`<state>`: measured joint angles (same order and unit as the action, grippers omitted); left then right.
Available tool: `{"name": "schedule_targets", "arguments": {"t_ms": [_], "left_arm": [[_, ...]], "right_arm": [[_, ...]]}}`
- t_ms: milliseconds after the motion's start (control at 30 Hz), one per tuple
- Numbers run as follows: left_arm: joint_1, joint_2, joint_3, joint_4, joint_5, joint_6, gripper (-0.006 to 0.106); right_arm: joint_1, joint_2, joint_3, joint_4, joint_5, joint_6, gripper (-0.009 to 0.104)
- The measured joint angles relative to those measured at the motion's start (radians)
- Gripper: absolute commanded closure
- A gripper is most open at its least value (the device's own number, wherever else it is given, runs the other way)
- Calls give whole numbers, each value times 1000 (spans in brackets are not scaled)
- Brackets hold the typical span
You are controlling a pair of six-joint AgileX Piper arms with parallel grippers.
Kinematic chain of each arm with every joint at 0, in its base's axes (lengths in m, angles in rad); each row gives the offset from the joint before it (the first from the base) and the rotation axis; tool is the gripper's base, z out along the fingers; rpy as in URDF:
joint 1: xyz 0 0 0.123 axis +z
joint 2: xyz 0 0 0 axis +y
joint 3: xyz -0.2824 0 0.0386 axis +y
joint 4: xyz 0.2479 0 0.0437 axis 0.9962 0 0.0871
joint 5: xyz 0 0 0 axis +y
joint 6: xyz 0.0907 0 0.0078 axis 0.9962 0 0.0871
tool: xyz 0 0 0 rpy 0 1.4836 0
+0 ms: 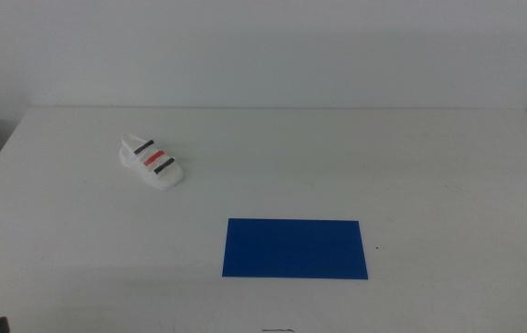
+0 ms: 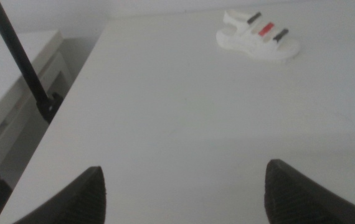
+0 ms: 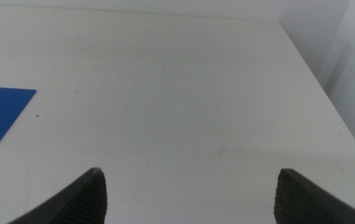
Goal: Use one arm to grab the shoe from the table and place it on the mat.
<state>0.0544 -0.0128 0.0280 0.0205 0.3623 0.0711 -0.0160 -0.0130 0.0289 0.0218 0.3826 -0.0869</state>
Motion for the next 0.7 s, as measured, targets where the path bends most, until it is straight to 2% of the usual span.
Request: {"name": "schedule_targets", "arguments": {"t_ms": [133, 433, 700], "left_arm": [[0, 70, -110, 0, 95, 0, 16], [-9, 479, -596, 0, 357, 0, 16], [-9, 741, -884, -3, 415, -12, 16]], "right_arm": [[0, 0, 0, 0, 0, 0, 1], [0, 0, 0, 0, 0, 0, 1], [0, 0, 0, 0, 0, 0, 1]]}}
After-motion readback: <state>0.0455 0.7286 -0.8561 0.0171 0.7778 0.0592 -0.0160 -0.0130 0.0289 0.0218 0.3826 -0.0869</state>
